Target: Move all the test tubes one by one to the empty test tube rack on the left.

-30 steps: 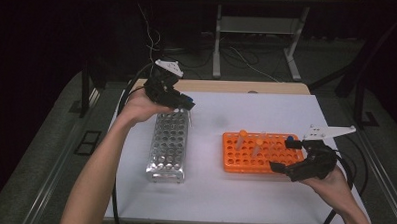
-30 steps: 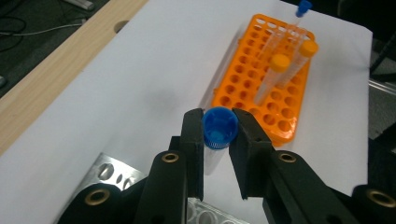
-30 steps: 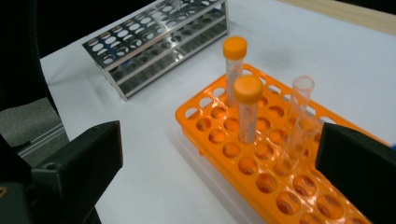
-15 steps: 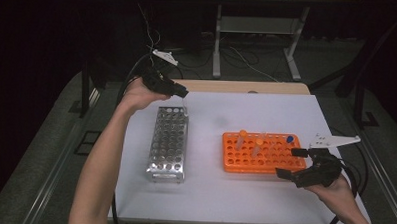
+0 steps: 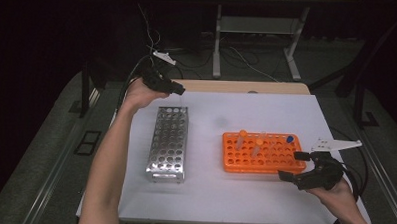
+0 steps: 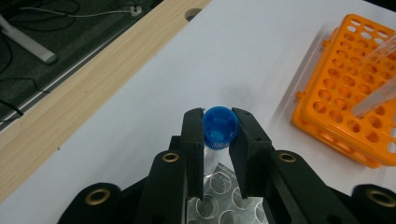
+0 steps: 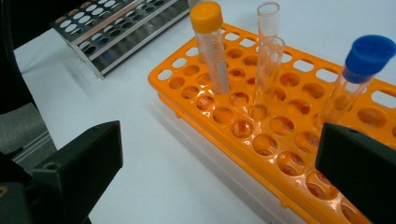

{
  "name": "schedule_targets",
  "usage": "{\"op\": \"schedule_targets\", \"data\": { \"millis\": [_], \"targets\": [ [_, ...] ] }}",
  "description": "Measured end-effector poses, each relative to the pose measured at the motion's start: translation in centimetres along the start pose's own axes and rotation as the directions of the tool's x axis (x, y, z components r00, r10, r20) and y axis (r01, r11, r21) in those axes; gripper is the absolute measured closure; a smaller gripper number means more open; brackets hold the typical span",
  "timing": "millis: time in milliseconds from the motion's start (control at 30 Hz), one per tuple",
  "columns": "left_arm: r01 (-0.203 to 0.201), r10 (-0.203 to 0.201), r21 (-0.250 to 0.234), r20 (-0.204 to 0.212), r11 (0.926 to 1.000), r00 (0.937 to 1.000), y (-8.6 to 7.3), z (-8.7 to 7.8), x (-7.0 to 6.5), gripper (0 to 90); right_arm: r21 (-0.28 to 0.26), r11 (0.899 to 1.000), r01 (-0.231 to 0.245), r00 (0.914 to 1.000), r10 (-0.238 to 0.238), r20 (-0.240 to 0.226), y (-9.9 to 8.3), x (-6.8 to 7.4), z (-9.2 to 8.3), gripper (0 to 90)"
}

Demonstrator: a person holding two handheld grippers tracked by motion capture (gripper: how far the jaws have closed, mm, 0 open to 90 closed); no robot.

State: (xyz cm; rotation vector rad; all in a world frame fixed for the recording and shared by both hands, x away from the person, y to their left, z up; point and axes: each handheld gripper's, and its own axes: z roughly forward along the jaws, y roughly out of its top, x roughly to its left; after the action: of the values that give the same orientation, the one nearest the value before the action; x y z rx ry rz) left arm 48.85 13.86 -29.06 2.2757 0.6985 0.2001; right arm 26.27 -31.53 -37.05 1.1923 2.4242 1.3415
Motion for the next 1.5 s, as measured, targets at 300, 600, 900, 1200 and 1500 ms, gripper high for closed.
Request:
{"op": "schedule_targets", "data": {
  "millis": [300, 600, 900, 1200, 1500],
  "targets": [
    [0.015, -0.015, 0.015, -0.004, 0.9998, 0.9999, -0.7, 1.3, 0.4, 74.7, -0.006, 1.0, -0.018, 0.9998, 0.018, 0.008, -0.7, -0.6, -0.3, 0.4],
    [0.017, -0.017, 0.041, 0.003, 0.999, 0.9998, -1.7, 2.6, 0.6, 74.6, -0.011, 1.0, -0.028, 0.9995, 0.028, 0.017, -1.0, -1.0, -0.4, 0.4],
    [0.062, -0.063, 0.048, 0.014, 0.9969, 0.9979, -2.8, 3.2, 0.7, 65.3, -0.01, 0.999, -0.033, 0.9991, 0.033, 0.026, -0.9, -1.2, -0.5, 0.4],
    [0.115, -0.115, -0.011, 0.011, 0.9933, 0.9933, -3.1, 1.2, -0.3, 39.6, 0.006, 0.999, -0.033, 0.9985, 0.033, 0.044, -0.5, -1.8, -0.4, 0.4],
    [0.125, -0.123, -0.09, 0.032, 0.988, 0.9919, -4.5, -0.9, -2.6, 22.0, 0.032, 0.999, -0.04, 0.9963, 0.037, 0.078, 0.3, -3.3, 0.0, 0.4]
  ]
}}
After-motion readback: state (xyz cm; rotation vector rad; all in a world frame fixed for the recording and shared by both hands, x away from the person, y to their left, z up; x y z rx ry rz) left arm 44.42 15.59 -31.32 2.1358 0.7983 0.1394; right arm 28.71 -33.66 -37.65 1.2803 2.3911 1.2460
